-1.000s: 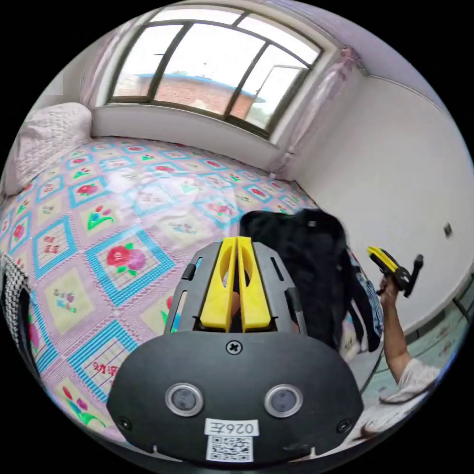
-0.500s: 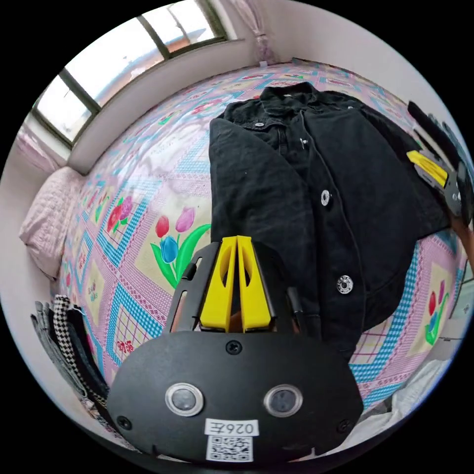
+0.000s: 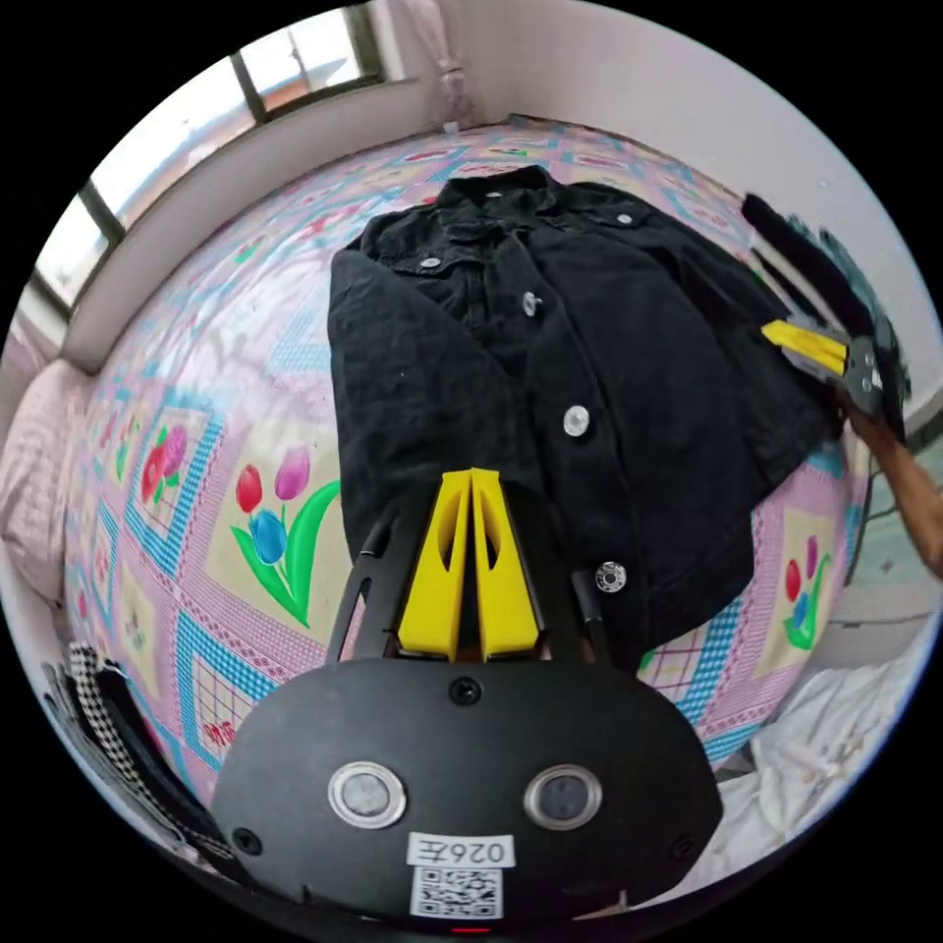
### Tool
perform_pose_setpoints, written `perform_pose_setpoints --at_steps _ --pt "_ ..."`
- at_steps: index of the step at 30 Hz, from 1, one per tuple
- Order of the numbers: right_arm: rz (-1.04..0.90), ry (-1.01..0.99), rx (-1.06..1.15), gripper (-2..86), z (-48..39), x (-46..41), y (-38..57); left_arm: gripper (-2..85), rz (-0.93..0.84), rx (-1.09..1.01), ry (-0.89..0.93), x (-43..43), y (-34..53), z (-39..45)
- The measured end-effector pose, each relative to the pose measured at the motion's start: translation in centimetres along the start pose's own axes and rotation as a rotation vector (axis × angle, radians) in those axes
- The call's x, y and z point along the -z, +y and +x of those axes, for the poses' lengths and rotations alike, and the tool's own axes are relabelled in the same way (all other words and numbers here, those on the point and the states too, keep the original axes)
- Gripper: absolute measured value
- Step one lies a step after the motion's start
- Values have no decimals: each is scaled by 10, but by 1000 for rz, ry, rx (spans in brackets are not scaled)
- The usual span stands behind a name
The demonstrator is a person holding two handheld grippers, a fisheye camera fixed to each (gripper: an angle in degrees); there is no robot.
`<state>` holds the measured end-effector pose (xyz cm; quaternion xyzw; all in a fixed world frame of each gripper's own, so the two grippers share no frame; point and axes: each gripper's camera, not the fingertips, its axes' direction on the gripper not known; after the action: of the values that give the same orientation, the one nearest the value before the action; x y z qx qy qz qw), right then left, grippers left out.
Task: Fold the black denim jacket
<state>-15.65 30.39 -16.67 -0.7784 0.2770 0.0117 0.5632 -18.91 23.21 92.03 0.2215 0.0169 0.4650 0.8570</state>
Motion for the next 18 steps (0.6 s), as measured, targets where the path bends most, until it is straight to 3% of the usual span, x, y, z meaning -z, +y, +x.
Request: perform_pose_setpoints --at_steps 3,6,9,10,18 --pt "72 -363 -97 -10 56 28 -4 -10 97 151 65 27 1 -33" --pt "138 -449 -39 -9 62 43 -17 -10 172 71 82 48 3 -26" --pt "10 -526 90 -9 46 10 -26 -10 -47 -11 -88 11 0 -20" --pt "-45 -567 122 -9 41 -1 -25 -10 -13 -40 -102 6 10 -22" --pt "-101 -690 1 -9 89 -4 66 -10 -52 21 -104 14 63 -53"
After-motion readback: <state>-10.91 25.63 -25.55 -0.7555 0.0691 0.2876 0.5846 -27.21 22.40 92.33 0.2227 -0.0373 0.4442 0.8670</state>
